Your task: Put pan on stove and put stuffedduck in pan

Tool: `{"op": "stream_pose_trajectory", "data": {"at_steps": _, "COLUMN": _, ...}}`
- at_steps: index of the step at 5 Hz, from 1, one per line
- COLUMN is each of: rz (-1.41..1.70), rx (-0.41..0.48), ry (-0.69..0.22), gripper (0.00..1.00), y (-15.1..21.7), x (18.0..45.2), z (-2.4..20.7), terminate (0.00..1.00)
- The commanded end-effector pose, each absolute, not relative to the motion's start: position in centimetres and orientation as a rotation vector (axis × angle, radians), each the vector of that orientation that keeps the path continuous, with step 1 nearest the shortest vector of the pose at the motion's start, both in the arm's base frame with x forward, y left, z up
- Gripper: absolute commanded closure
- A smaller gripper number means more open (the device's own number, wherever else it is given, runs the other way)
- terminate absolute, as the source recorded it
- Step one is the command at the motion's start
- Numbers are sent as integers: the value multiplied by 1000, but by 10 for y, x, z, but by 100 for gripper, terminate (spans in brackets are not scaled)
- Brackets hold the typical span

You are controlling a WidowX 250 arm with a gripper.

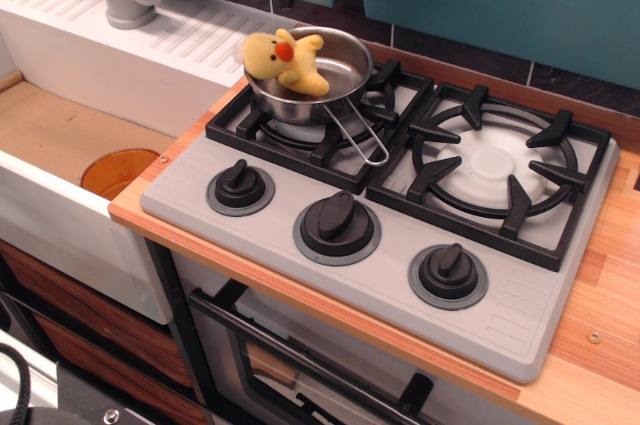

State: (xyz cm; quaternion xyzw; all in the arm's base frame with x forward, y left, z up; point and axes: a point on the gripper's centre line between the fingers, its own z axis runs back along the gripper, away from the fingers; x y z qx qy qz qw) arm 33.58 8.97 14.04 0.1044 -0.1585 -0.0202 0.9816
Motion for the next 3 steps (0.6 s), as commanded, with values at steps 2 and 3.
{"op": "stream_pose_trajectory", "data": {"at_steps": 2, "rz": -12, "rx": 230, "ry": -344, "gripper": 0, "y": 85, "x": 346, "z": 165, "terminate": 0}}
{"op": "stream_pose_trajectory", "data": {"at_steps": 3, "rz": -36, "rx": 216, "ry": -365, "gripper": 0, "y": 87, "x": 355, "z": 161, "terminate": 100}}
